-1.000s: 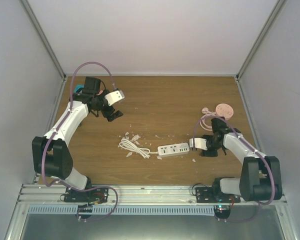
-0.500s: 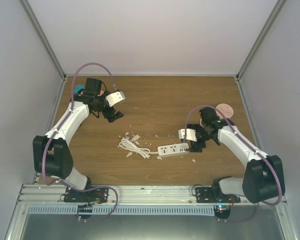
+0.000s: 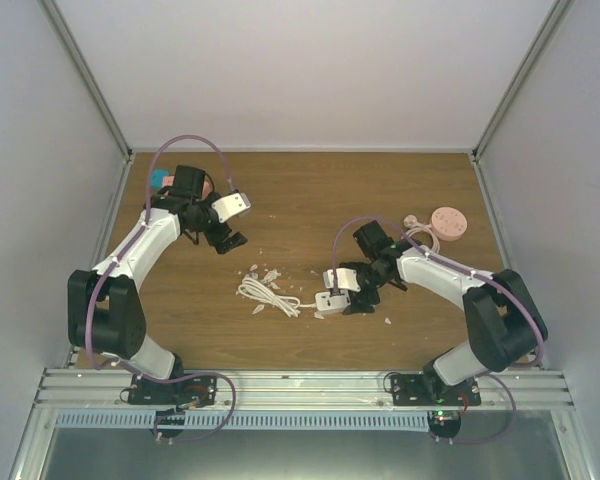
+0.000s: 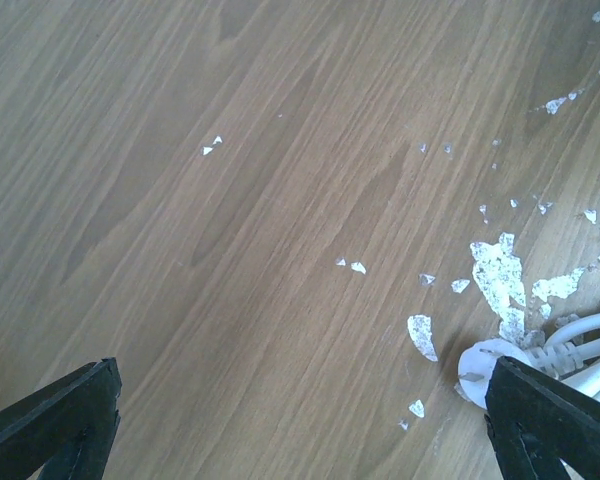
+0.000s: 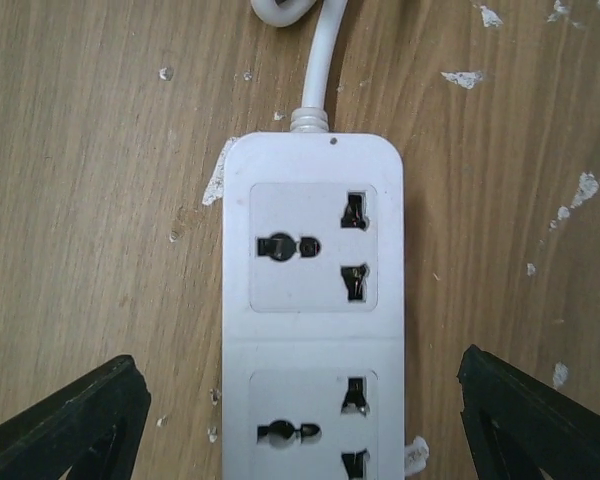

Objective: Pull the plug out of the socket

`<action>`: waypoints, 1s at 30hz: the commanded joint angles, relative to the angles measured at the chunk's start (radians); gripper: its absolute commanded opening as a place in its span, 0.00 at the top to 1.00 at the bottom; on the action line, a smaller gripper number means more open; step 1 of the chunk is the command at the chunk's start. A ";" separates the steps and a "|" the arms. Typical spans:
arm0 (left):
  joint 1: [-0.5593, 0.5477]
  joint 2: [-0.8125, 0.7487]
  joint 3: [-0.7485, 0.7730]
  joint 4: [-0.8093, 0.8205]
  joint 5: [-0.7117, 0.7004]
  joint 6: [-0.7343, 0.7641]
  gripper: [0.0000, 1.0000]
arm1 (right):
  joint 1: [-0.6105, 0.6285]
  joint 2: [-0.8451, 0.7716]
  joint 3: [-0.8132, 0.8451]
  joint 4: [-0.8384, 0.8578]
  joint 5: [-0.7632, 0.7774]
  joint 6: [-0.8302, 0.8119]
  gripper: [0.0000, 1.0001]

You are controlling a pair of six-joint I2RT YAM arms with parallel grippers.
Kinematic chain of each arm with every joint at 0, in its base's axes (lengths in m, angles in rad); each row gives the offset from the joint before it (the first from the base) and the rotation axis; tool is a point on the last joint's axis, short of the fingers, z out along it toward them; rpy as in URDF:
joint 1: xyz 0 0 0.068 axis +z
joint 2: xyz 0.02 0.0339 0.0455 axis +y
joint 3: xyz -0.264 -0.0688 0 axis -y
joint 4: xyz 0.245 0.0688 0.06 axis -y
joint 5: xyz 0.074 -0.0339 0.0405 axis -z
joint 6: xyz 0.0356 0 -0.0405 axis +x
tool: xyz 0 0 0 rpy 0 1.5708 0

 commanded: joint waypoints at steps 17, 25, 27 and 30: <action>-0.006 -0.025 0.002 0.032 -0.001 0.000 0.01 | -0.048 0.007 -0.075 0.058 0.103 -0.016 0.64; -0.007 -0.004 0.023 0.021 0.000 -0.006 0.01 | -0.269 -0.053 -0.097 -0.033 0.094 -0.205 0.66; -0.007 0.001 0.026 0.022 -0.004 -0.006 0.01 | -0.334 -0.062 -0.117 -0.041 0.104 -0.274 0.66; -0.006 0.010 0.031 0.019 -0.005 -0.007 0.01 | -0.440 -0.070 -0.136 -0.044 0.122 -0.387 0.66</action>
